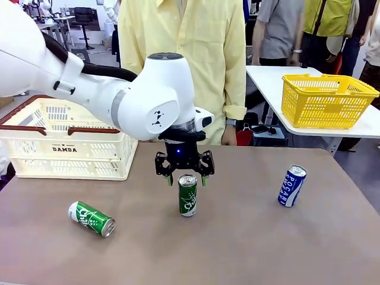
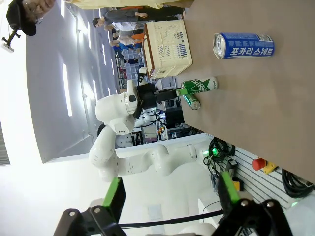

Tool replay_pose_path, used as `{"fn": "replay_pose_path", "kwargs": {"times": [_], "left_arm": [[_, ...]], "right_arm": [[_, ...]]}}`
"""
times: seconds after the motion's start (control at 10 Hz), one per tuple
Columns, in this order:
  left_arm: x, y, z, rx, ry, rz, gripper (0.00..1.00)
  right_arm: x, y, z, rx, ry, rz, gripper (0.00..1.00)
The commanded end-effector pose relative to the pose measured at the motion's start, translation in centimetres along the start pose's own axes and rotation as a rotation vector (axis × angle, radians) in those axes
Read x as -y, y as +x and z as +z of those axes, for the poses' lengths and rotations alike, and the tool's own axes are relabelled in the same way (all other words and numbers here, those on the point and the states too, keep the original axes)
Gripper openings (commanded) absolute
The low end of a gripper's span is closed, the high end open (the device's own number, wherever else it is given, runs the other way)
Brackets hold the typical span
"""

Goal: Place the drinks into the Shopping basket.
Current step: Pick up one drink and place it into the Shopping basket.

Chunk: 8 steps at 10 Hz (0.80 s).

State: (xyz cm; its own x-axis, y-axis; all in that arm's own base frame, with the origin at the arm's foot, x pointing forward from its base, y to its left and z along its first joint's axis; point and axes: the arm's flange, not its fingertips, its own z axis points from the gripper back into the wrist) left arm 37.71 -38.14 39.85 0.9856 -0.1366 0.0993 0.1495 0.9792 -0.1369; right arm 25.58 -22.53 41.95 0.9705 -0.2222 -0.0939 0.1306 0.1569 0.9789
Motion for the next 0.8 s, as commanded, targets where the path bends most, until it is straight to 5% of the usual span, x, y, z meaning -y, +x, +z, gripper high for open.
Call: {"fn": "replay_pose_path", "kwargs": {"times": [0.0,0.3,0.4,0.5,0.6,0.7], "left_arm": [[0.3,1.0,-0.5,-0.008,0.035,0.0,1.0],[0.6,0.8,-1.3,-0.018,0.035,-0.013,1.0],[0.7,0.9,-1.5,-0.017,0.042,-0.019,0.88],[0.8,0.9,-1.7,-0.02,0.048,-0.023,0.28],[0.8,0.9,-1.8,-0.02,0.058,-0.024,0.0],[0.8,1.0,-1.8,-0.018,0.061,-0.022,0.0]], "right_arm": [[0.0,-0.1,0.4,-0.009,0.001,0.025,1.0],[0.0,-0.1,0.4,-0.009,0.001,0.025,1.0],[0.0,-0.1,0.4,-0.009,0.001,0.025,1.0],[0.0,-0.1,0.4,-0.009,0.001,0.025,1.0],[0.0,-0.1,0.4,-0.009,0.001,0.025,1.0],[0.0,-0.1,0.4,-0.009,0.001,0.025,1.0]]}}
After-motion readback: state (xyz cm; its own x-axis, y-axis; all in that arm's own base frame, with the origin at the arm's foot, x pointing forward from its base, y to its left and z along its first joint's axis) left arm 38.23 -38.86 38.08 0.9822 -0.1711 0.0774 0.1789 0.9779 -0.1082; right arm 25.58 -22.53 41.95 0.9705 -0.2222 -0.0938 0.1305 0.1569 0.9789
